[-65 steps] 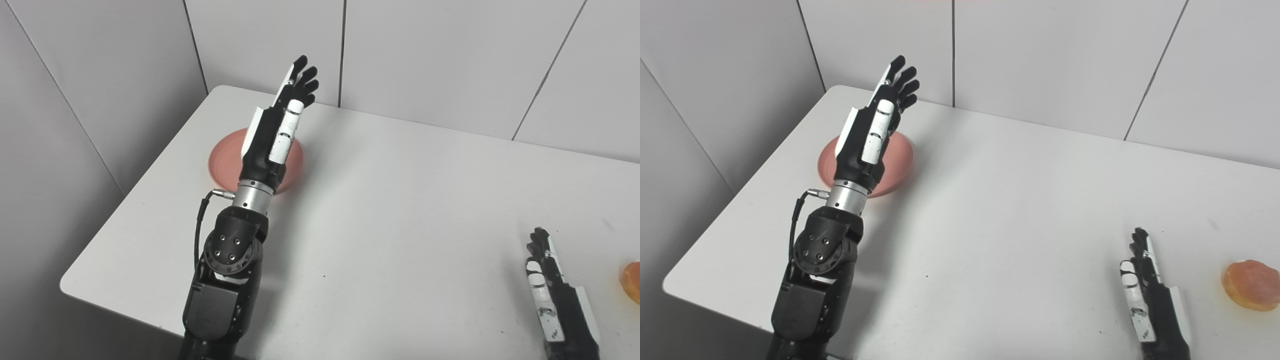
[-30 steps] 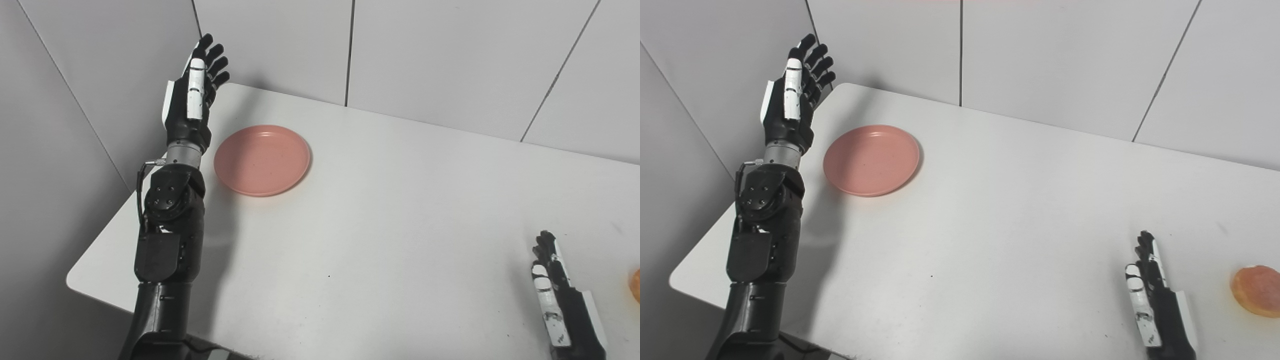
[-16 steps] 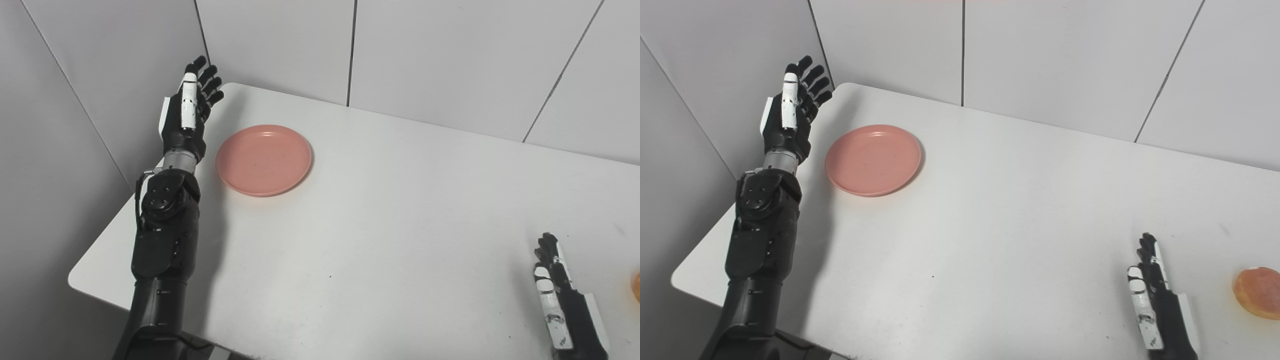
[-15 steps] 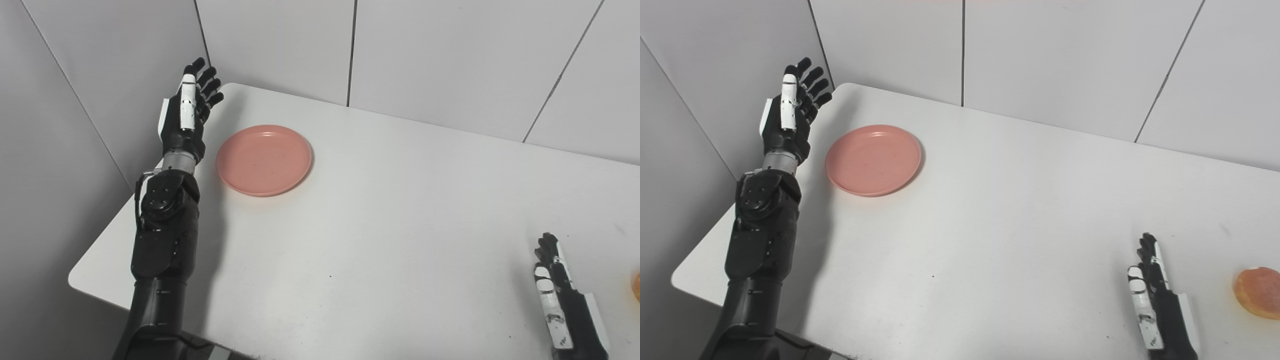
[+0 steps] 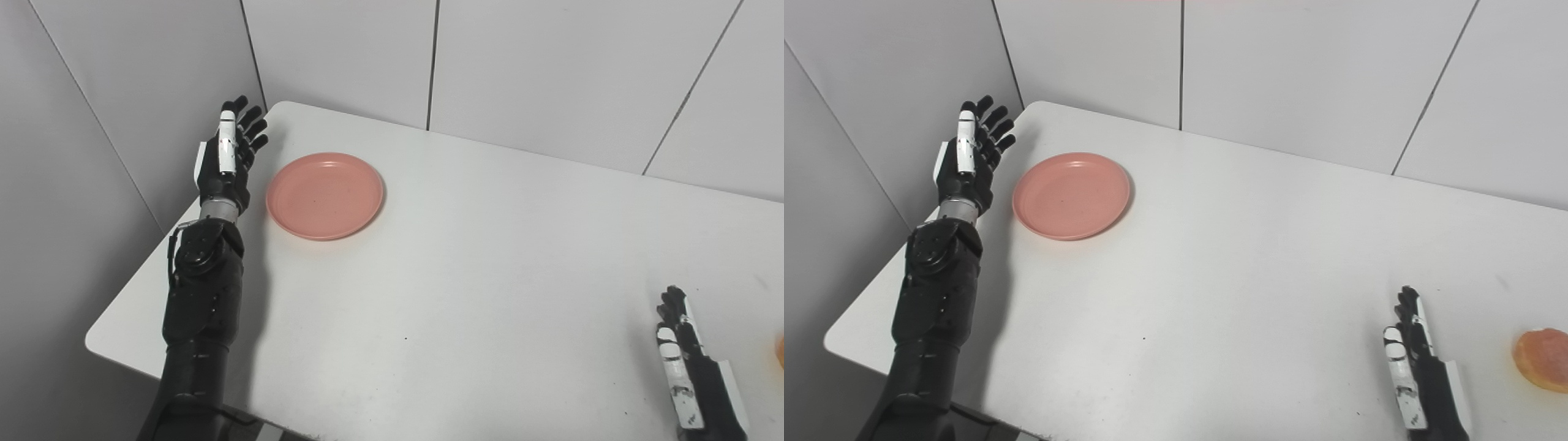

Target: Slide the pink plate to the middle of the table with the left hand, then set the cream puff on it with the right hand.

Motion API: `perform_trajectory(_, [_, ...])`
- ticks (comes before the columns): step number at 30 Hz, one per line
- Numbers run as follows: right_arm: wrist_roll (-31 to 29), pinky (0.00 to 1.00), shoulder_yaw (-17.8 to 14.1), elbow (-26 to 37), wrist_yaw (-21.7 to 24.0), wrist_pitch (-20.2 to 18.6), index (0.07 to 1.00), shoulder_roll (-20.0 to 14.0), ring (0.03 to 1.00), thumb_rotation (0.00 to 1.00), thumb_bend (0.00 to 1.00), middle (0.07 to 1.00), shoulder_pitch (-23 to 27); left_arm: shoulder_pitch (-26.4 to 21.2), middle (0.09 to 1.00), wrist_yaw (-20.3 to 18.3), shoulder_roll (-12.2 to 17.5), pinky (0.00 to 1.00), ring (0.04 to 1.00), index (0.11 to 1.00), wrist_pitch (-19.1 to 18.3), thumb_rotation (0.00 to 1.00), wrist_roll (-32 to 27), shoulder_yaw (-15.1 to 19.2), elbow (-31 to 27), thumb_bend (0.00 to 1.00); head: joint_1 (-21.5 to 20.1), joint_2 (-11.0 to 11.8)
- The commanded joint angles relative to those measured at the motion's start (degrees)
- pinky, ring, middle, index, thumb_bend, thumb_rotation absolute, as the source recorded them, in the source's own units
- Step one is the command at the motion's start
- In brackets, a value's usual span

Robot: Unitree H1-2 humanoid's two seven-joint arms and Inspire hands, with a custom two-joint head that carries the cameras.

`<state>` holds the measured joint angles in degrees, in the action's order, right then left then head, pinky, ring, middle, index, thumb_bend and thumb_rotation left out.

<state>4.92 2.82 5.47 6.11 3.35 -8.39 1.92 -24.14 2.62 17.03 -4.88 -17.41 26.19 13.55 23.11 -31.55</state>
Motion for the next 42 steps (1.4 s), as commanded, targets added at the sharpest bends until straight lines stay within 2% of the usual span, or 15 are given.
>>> perform_trajectory(1, [-0.5,1.0,-0.2,0.7,0.4,-0.7,1.0,-0.5,1.0,1.0,0.06,1.0,-0.7,-1.7,0.881,-0.9,2.3,0.88,0.875,0.88,3.2,0.97,-0.4,0.0,-0.2,0.4,-0.2,-0.1])
perform_trajectory(3, [-0.1,1.0,-0.2,0.9,0.3,-0.5,1.0,-0.7,1.0,1.0,0.07,1.0,-0.8,-1.7,0.882,-1.2,2.5,0.88,0.876,0.876,3.8,0.95,-0.4,0.0,1.3,0.4,-0.2,-0.1])
perform_trajectory(10, [0.8,1.0,-0.4,2.0,0.0,-1.8,1.0,-0.8,1.0,1.0,0.07,1.0,-1.0,-1.6,0.899,-3.2,2.9,0.89,0.9,0.893,7.5,1.0,-1.9,0.2,7.7,0.39,0.0,-0.2])
perform_trajectory(13, [0.8,1.0,-0.3,2.5,0.1,-2.1,1.0,-0.8,1.0,1.0,0.06,1.0,-1.0,-1.6,0.912,-3.3,2.4,0.9,0.913,0.899,7.0,1.0,-2.9,0.3,8.7,0.4,-0.1,-0.4])
perform_trajectory(18, [0.1,1.0,-0.4,1.8,0.2,-1.8,1.0,-0.6,1.0,1.0,0.06,1.0,-0.8,-1.6,0.883,-2.7,1.7,0.87,0.882,0.862,5.9,1.0,-4.0,0.2,9.6,0.41,-0.3,-0.7])
perform_trajectory(22, [-0.4,1.0,-0.4,1.8,0.2,-1.9,1.0,-0.3,1.0,1.0,0.07,1.0,-0.8,-1.6,0.892,-3.7,1.6,0.9,0.887,0.876,6.2,1.0,-4.4,-0.5,10.6,0.41,-0.5,-0.9])
perform_trajectory(31, [-0.3,1.0,-0.1,1.7,0.6,-1.3,1.0,-0.7,1.0,1.0,0.07,1.0,-0.8,0.2,0.884,-3.4,-0.4,0.86,0.869,0.884,4.5,1.0,-3.0,-3.8,8.0,0.44,-0.9,-1.2])
perform_trajectory(42, [0.3,1.0,-0.1,1.9,0.3,-1.4,1.0,-0.6,1.0,1.0,0.07,1.0,-0.8,0.8,0.88,-2.3,-4.2,0.87,0.868,0.876,0.1,1.0,-3.1,-7.3,3.2,0.41,-1.6,-1.7])
